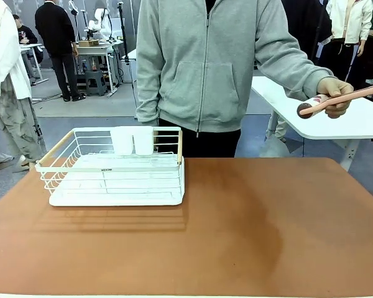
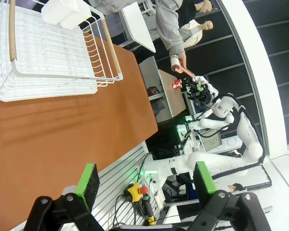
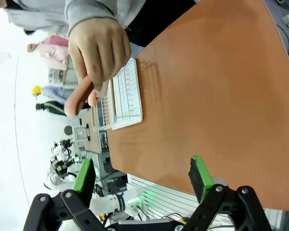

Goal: Clean the table.
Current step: Pick up the Lint Roller when the human hands it over.

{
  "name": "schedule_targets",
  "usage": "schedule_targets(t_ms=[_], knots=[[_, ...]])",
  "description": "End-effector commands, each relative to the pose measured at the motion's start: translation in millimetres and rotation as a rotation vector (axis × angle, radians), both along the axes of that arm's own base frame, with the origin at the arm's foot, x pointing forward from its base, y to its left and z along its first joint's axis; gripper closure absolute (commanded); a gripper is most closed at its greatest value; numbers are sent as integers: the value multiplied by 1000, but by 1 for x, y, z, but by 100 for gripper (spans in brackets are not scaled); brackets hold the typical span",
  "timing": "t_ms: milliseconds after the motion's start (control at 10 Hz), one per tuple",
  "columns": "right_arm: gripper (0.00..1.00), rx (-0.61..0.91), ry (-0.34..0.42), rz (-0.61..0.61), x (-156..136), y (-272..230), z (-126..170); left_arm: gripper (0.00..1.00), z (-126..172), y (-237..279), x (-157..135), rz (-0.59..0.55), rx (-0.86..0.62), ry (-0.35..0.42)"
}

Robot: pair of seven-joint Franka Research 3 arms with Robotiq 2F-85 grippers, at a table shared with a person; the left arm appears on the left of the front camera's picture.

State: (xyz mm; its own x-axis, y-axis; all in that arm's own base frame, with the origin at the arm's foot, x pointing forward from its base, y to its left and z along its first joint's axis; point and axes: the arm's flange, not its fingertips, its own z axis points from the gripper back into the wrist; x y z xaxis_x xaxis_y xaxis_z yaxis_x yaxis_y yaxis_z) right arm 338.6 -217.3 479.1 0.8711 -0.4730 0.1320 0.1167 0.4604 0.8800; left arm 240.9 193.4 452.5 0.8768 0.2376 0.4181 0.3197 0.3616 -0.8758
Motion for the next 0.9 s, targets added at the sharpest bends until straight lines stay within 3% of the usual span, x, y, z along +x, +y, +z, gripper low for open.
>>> schedule_targets(t_ms=[0, 100, 500, 800], knots=[[0, 7, 98, -62, -16, 44, 26, 0, 3, 0, -1, -3, -16, -28], [0, 3, 155, -86, -15, 60, 31, 0, 3, 0, -1, -3, -16, -28], [0, 14, 257, -234, -11, 102, 47, 0, 3, 0, -1, -3, -16, -28], [0, 11, 257, -306, -8, 118, 61, 0, 3, 0, -1, -3, -16, -28]])
